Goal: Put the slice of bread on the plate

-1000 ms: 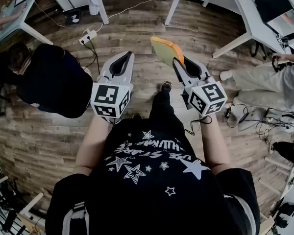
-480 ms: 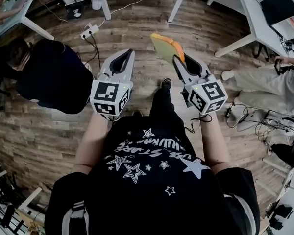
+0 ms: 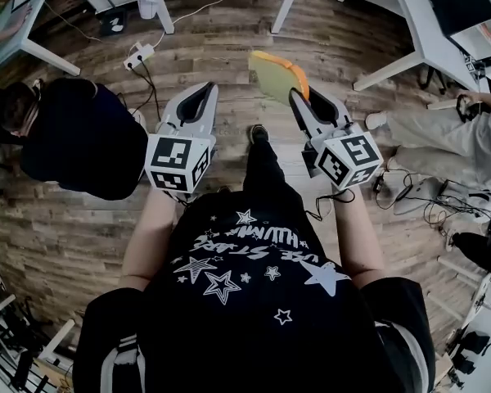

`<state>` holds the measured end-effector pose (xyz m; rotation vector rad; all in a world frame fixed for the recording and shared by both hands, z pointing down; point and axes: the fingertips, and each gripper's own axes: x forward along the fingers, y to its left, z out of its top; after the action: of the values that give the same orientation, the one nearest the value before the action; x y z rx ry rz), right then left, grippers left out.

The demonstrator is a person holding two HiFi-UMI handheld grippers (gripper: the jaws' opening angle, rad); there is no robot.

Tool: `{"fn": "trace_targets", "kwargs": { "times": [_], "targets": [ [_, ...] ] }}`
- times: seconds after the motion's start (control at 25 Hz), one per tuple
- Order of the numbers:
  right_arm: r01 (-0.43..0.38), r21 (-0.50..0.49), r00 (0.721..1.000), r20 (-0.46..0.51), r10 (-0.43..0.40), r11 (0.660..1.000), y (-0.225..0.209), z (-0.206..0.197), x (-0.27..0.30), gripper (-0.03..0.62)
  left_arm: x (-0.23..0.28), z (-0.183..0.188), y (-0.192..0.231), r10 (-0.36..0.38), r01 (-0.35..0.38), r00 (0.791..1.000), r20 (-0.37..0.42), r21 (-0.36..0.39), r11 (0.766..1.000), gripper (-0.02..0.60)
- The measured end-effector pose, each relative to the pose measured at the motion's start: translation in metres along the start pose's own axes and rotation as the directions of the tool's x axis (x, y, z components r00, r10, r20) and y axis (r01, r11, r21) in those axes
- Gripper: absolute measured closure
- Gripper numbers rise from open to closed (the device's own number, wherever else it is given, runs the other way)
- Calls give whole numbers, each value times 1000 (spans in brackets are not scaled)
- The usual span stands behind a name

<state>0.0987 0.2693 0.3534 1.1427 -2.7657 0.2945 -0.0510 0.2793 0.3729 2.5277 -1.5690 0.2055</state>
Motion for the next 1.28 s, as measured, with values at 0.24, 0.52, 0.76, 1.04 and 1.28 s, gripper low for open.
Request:
{"fn": "trace_targets", "kwargs": {
  "times": [0.24,0.52,0.76,1.04,1.28],
  "targets": [
    [0,10,1000,5,0,1000,-51,14,38,496,49,8,24,21,-21,1000,-5,-3,1000,572],
    [-48,0,999,-3,48,999,-117,38,93,496,121,35,58,84,-84,996,-8,-21,996,572],
    [-96,-11,995,-20,95,995,-182,53,130,496,188,49,65,118,-118,993,-33,-23,993,572],
    [-148,12,989,-8,148,989,-247,65,173,496,255,59,72,152,-154,987,-51,-28,988,572],
    [-184,42,983,-1,184,982,-271,72,205,496,281,59,85,182,-185,980,-81,-34,982,572]
  ]
}}
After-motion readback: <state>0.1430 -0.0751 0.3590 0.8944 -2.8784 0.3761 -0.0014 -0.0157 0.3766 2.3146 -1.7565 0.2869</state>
